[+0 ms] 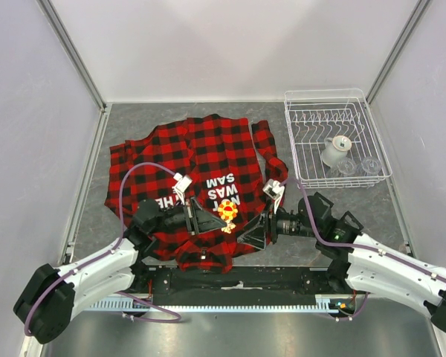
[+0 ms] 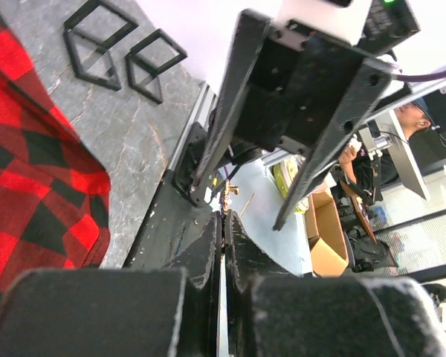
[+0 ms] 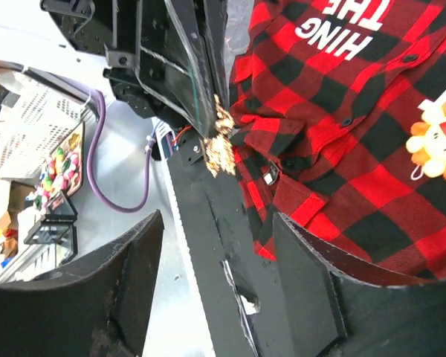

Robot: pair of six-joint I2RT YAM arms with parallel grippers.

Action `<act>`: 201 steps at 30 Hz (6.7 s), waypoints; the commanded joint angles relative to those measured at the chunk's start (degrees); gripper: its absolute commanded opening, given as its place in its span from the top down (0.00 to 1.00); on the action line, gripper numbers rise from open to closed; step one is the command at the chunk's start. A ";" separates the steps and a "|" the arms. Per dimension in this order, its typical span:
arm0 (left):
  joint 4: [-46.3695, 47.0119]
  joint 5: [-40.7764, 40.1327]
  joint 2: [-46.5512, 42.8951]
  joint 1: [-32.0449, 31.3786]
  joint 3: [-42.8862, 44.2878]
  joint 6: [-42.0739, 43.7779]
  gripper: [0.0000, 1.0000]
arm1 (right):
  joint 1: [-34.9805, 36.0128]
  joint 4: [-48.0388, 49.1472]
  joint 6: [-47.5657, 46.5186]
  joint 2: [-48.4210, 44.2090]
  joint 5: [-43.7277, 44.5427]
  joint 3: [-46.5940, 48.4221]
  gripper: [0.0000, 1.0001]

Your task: Remove the brooch from the garment

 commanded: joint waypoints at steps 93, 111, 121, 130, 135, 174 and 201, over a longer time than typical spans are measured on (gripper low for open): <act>8.71 7.56 -4.21 0.21 1.19 -0.35 0.98 | -0.04 29.03 14.51 14.42 -0.30 -3.01 0.82; 1.86 5.63 -7.29 0.21 2.33 2.72 0.98 | 0.05 29.98 18.72 12.66 3.75 -5.29 0.96; 0.62 5.54 -5.97 0.21 2.95 2.81 0.98 | 0.13 30.95 18.29 9.85 4.97 -6.97 0.89; 0.62 5.45 -5.62 0.21 3.04 2.64 0.98 | 0.40 31.74 18.55 9.58 4.63 -7.32 0.79; -0.26 5.19 -5.53 0.21 3.39 2.81 0.98 | 0.49 29.90 17.67 9.06 3.93 -6.71 0.62; -1.87 -44.99 46.40 -34.15 38.01 72.23 0.98 | 0.49 -58.35 4.67 -12.30 82.50 43.56 0.21; -11.42 -45.70 78.40 -34.77 72.64 86.48 0.98 | 0.49 -61.16 -2.10 -20.48 83.90 48.84 0.21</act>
